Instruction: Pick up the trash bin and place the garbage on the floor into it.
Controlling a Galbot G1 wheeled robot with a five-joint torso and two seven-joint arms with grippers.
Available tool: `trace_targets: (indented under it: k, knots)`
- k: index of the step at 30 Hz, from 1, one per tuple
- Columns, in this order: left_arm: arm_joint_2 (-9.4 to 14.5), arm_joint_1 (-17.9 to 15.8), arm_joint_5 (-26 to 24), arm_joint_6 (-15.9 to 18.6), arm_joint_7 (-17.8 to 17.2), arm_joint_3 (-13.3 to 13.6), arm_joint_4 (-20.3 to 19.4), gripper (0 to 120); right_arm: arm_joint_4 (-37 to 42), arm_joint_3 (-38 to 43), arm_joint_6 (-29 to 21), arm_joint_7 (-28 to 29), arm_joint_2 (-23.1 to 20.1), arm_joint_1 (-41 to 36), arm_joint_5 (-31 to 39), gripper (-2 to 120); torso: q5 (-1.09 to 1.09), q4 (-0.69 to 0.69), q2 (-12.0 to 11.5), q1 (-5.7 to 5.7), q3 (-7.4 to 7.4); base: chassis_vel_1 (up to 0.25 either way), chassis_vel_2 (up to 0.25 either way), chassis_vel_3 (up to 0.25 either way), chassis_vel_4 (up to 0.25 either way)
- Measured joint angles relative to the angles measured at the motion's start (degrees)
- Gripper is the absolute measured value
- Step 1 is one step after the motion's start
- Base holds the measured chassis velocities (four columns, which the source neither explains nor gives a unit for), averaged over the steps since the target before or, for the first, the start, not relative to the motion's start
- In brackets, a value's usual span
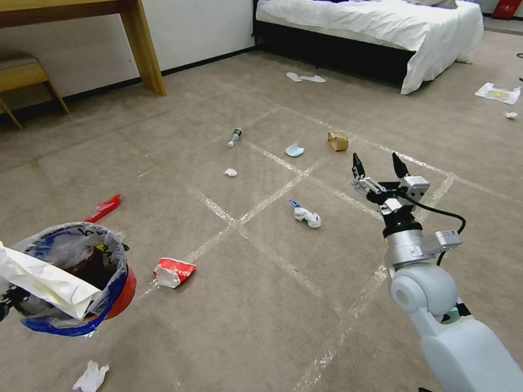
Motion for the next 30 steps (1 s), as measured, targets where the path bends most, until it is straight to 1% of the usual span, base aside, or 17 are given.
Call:
trace_targets:
  k: [6, 18, 20, 21, 23, 24, 25, 26, 29, 30]
  knots:
    - [-0.05, 0.10, 0.05, 0.00, 0.11, -0.23, 0.08, 0, 0.13, -0.45, -0.06, 0.03, -0.09, 0.11, -0.03, 100, 0.00, 0.00, 0.00, 0.00, -0.01, -0.058, 0.065, 0.078, -0.072]
    - [-0.72, -0.20, 2.05, 0.00, 0.90, 0.05, 1.57, 0, -1.92, -3.02, 0.95, 0.09, -1.75, 0.49, 1.32, 100, 0.00, 0.01, 0.00, -0.01, -0.01, 0.000, 0.000, 0.000, 0.000]
    - [-0.90, -0.41, 2.36, 0.00, 1.10, 0.05, 1.63, 0, -2.40, -3.60, 1.90, -0.56, -2.46, 0.08, 4.06, 100, 0.00, 0.00, 0.00, -0.01, -0.01, 0.000, 0.000, 0.000, 0.000]
    - [-0.90, -0.41, 2.36, 0.00, 1.10, 0.05, 1.63, 0, -2.40, -3.60, 1.90, -0.56, -2.46, 0.08, 4.06, 100, 0.00, 0.00, 0.00, -0.01, -0.01, 0.000, 0.000, 0.000, 0.000]
    - [-1.13, -0.41, 2.91, 0.00, 1.62, -0.28, 1.63, 0, -2.53, -4.26, 3.32, -2.06, -3.39, -0.81, 9.01, 100, -0.01, 0.00, 0.00, -0.01, -0.01, 0.000, 0.000, 0.000, 0.000]
    - [-1.13, -0.41, 2.91, 0.00, 1.62, -0.28, 1.63, 0, -2.53, -4.26, 3.32, -2.06, -3.39, -0.81, 9.01, 100, -0.01, 0.00, 0.00, -0.01, -0.01, 0.000, 0.000, 0.000, 0.000]
    - [-1.30, -0.34, 3.09, 0.00, 1.78, -0.70, 1.62, 0, -2.53, -4.56, 4.03, -3.22, -4.05, -1.39, 12.16, 100, 0.00, -0.01, 0.00, -0.02, -0.01, 0.000, 0.000, 0.000, 0.000]
    - [-1.30, -0.34, 3.09, 0.00, 1.78, -0.70, 1.62, 0, -2.53, -4.56, 4.03, -3.22, -4.05, -1.39, 12.16, 100, 0.00, -0.01, 0.00, -0.02, -0.01, 0.000, 0.000, 0.000, 0.000]
    - [-1.93, 0.29, 3.50, 0.00, 2.53, -2.23, 1.65, 0, -4.13, -5.67, 6.04, -5.76, -5.75, -1.41, 15.90, 100, 0.00, 0.00, 0.00, -0.02, -0.01, 0.000, 0.000, 0.000, 0.000]
    - [-1.93, 0.29, 3.50, 0.00, 2.53, -2.23, 1.65, 0, -4.13, -5.67, 6.04, -5.76, -5.75, -1.41, 15.90, 100, 0.00, 0.00, 0.00, -0.02, -0.01, 0.000, 0.000, 0.000, 0.000]
